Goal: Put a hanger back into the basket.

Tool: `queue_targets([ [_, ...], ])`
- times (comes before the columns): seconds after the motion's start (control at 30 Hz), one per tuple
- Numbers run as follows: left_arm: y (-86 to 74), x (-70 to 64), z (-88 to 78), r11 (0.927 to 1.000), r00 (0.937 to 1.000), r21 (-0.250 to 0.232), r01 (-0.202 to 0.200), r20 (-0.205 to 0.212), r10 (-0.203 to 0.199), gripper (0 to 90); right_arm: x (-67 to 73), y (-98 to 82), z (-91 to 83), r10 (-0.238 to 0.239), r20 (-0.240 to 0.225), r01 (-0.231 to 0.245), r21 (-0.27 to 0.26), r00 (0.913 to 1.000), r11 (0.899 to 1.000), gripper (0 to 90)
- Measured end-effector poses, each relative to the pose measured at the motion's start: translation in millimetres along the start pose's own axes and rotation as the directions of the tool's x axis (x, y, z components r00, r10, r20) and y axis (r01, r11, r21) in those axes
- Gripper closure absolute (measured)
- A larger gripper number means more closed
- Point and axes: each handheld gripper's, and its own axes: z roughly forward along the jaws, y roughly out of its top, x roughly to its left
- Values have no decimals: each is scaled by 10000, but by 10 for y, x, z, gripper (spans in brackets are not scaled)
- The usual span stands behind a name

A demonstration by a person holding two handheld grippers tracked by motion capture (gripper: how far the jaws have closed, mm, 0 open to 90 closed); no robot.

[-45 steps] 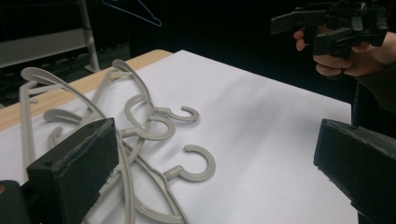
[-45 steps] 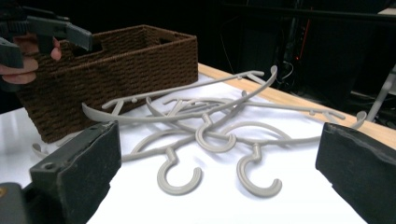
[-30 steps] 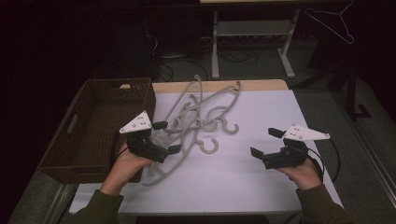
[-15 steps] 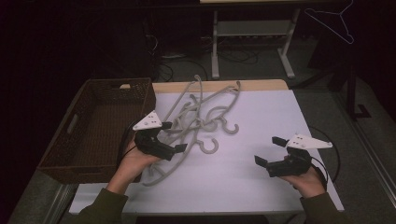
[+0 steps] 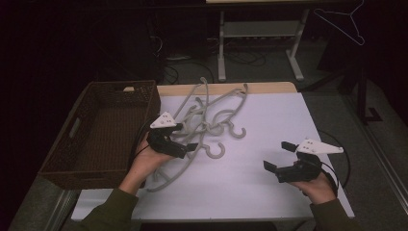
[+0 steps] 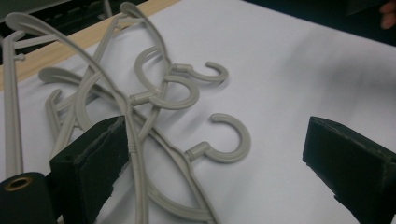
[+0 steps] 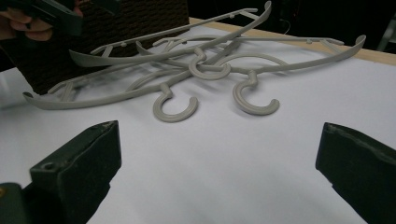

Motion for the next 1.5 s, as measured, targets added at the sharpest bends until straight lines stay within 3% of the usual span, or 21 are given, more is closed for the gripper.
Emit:
queue_targets([
  [0.27,40,70,162,9960,9976,866,-206,-637,262,158,11,11,9,9,-69,-10,-42,10000,10000,0],
  [0.47,19,147,299,9904,9938,1369,168,-1109,-15,252,18,8,16,-8,-112,8,4,9999,10000,0],
  [0.63,-23,212,393,9830,9879,1798,360,-1551,-78,338,17,8,18,-9,-126,9,5,9999,10000,0],
  [0.87,-68,264,478,9731,9825,2250,488,-1861,-62,438,6,-1,16,7,-125,-7,-17,9999,10000,0],
  [0.9,-75,281,499,9689,9805,2434,453,-1964,35,450,9,0,19,-27,-147,26,-26,9999,10000,0],
  [1.03,-85,287,532,9650,9799,2574,513,-1994,11,477,18,4,27,-32,-166,31,-9,9999,10000,0],
  [1.07,-87,291,539,9604,9783,2743,496,-2069,86,485,17,2,30,-59,-172,59,1,9998,10000,0],
  [1.5,-85,292,639,9419,9803,3309,584,-1974,86,609,21,-2,31,3,-206,-3,39,9998,10000,0],
])
